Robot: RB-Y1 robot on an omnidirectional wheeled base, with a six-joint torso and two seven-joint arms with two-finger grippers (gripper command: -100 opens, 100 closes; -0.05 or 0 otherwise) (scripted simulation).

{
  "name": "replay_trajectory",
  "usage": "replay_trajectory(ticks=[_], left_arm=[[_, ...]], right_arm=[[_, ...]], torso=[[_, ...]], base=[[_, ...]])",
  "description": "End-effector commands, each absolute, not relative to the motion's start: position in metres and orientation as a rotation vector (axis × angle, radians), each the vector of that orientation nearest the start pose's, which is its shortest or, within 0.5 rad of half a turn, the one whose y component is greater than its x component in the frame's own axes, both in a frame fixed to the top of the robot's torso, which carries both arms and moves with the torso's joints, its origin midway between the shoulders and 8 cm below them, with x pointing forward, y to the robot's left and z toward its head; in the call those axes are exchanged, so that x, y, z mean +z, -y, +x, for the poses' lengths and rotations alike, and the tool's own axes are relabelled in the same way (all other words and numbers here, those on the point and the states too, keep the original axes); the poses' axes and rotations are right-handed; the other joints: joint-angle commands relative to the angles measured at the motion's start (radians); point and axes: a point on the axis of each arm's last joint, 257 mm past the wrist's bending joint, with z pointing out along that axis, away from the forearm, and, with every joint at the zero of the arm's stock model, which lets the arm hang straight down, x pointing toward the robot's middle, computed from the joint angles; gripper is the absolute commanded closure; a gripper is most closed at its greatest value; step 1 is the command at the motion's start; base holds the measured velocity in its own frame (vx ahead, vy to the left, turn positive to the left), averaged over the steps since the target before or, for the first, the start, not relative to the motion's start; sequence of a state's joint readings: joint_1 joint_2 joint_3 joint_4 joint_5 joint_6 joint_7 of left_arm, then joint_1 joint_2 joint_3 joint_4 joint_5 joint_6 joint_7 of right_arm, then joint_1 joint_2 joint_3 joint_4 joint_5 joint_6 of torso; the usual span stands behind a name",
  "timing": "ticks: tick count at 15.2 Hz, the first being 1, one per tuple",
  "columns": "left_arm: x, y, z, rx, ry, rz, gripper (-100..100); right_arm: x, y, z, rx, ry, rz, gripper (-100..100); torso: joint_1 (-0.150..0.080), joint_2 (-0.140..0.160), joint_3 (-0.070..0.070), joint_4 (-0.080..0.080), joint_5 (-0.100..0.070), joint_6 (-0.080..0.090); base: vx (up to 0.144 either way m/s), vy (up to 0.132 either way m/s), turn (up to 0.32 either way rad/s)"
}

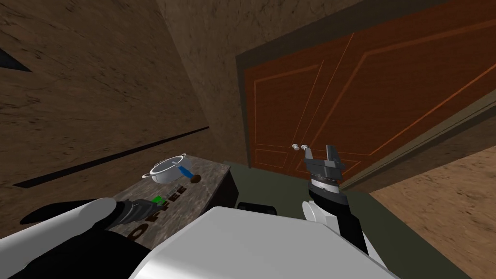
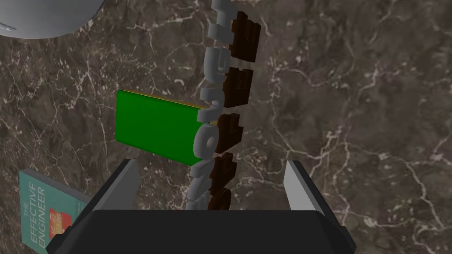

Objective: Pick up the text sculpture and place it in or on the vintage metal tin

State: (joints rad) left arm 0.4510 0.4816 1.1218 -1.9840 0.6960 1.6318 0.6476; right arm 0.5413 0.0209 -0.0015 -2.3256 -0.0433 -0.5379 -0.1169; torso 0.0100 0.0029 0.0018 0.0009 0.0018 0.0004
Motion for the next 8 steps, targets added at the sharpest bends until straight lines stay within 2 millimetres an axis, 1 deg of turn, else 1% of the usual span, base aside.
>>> replay_trajectory(ticks=[1, 2, 3, 4, 5, 6, 7, 8], left_arm=[[-0.247, -0.637, 0.106, -0.387, -0.116, -2.749, -100], [-0.250, -0.631, 0.096, -0.361, -0.107, -2.789, -100], [-0.250, -0.631, 0.096, -0.361, -0.107, -2.789, -100], [-0.254, -0.624, 0.086, -0.334, -0.099, -2.828, -100], [-0.254, -0.624, 0.086, -0.334, -0.099, -2.828, -100], [-0.257, -0.618, 0.077, -0.307, -0.092, -2.866, -100], [-0.257, -0.618, 0.077, -0.307, -0.092, -2.866, -100], [-0.259, -0.611, 0.068, -0.279, -0.086, -2.903, -100]], right_arm=[[0.039, 0.289, 0.324, 1.431, -0.501, 0.700, 0], [0.039, 0.289, 0.324, 1.430, -0.501, 0.700, 0], [0.039, 0.289, 0.324, 1.431, -0.501, 0.700, 0], [0.039, 0.289, 0.324, 1.430, -0.501, 0.700, 0], [0.039, 0.289, 0.324, 1.430, -0.501, 0.700, 0], [0.039, 0.289, 0.324, 1.430, -0.501, 0.700, 0], [0.039, 0.289, 0.324, 1.431, -0.501, 0.700, 0], [0.039, 0.289, 0.324, 1.430, -0.501, 0.700, 0]], torso=[[0.000, 0.000, 0.000, 0.000, 0.000, 0.000], [0.000, 0.000, 0.000, 0.000, 0.000, 0.000], [0.000, 0.000, 0.000, 0.000, 0.000, 0.000], [0.000, 0.000, 0.000, 0.000, 0.000, 0.000], [-0.001, 0.000, 0.000, 0.000, 0.000, 0.000], [-0.001, 0.000, 0.000, 0.000, 0.000, -0.001], [0.000, 0.000, 0.000, 0.000, 0.000, 0.000], [0.000, 0.000, 0.000, 0.000, 0.000, 0.000]], base=[[-0.044, 0.090, -0.166], [-0.039, 0.084, -0.171], [-0.036, 0.076, -0.144], [-0.036, 0.076, -0.151], [-0.037, 0.073, -0.129], [-0.043, 0.082, -0.149], [-0.040, 0.085, -0.129], [-0.044, 0.074, -0.127]])
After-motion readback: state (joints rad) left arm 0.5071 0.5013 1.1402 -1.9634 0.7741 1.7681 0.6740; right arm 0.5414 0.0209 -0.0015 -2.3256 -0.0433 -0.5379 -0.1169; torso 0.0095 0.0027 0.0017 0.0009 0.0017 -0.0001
